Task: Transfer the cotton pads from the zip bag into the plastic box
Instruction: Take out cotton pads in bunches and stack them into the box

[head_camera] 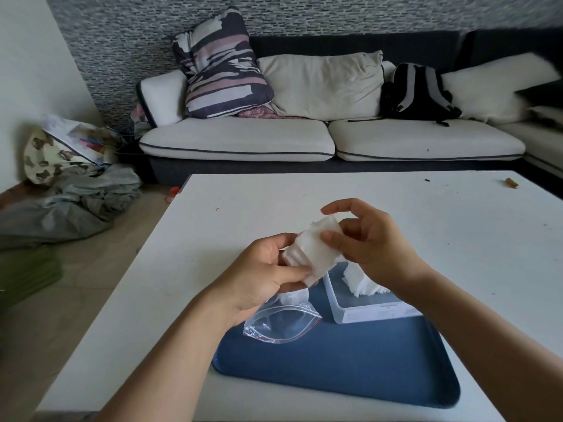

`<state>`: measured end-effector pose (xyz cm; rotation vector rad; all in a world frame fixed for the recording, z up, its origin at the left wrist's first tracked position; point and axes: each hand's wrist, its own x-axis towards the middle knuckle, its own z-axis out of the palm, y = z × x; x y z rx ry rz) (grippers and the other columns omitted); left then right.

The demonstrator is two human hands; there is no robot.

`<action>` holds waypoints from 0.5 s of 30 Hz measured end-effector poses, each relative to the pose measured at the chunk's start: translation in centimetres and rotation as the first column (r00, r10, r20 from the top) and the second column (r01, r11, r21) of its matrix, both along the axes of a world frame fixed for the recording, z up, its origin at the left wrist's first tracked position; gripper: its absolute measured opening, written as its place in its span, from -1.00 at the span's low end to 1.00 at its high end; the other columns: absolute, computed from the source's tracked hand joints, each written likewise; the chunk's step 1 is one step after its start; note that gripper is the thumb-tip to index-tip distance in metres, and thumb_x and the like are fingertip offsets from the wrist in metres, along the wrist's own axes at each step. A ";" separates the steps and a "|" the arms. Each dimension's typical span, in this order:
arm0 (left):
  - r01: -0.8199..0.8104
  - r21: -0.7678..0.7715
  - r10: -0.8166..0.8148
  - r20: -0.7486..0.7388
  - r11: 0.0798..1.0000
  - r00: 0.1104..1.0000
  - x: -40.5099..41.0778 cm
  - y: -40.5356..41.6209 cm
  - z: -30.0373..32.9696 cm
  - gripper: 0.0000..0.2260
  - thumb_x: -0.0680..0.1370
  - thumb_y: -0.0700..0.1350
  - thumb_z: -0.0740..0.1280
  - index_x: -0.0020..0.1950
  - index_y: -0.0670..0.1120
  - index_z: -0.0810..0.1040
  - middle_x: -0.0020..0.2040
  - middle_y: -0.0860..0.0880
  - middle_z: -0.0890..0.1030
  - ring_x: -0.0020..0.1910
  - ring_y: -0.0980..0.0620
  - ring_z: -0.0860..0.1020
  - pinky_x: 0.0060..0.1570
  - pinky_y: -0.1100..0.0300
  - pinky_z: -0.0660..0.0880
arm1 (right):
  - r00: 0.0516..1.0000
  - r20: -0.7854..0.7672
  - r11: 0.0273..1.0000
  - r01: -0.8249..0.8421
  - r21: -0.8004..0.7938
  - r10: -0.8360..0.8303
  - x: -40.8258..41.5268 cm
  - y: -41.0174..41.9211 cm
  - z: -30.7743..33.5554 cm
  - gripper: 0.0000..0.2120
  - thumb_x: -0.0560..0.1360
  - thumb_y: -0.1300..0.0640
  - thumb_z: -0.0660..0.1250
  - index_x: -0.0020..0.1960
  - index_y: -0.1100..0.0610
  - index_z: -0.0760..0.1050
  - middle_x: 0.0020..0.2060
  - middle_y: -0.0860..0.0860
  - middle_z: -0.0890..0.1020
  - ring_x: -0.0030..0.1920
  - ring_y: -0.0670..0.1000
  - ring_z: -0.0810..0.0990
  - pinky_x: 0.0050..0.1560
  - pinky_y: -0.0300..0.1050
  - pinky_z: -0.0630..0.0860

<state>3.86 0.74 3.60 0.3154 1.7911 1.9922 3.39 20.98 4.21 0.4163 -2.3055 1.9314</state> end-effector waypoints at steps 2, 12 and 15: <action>0.018 -0.002 -0.018 0.005 1.000 1.000 -0.1 -0.1 -0.1 -0.64 0.55 -0.45 0.34 0.31 -0.19 0.56 0.18 -0.27 0.67 0.18 -0.18 0.66 -0.01 0.17 0.62 | 0.997 0.066 0.996 -0.039 -0.076 0.044 0.0 0.1 0.2 -0.71 0.50 0.22 0.44 0.21 0.12 0.53 -0.31 0.19 0.54 -0.35 0.03 0.36 -0.34 -0.19 0.33; 0.035 -0.063 -0.034 0.021 0.997 0.999 -0.3 -0.3 -0.2 -0.68 0.61 -0.44 0.22 0.27 -0.19 0.60 0.16 -0.28 0.68 0.10 -0.14 0.69 0.11 0.06 0.64 | 0.991 0.127 0.995 -0.048 0.088 0.036 -0.4 0.4 -0.3 -0.72 0.48 0.22 0.47 0.17 0.10 0.57 -0.44 -0.09 0.58 -0.42 -0.05 0.40 -0.37 -0.25 0.39; 0.010 -0.072 -0.009 0.016 0.997 1.000 -0.2 0.0 -0.2 -0.71 0.65 -0.38 0.20 0.26 -0.18 0.61 0.17 -0.26 0.68 0.10 -0.12 0.68 0.11 0.07 0.63 | 0.995 0.092 0.991 0.017 0.133 -0.030 -0.3 0.2 -0.3 -0.76 0.48 0.20 0.48 0.12 0.07 0.60 -0.39 -0.09 0.62 -0.42 -0.11 0.46 -0.36 -0.30 0.43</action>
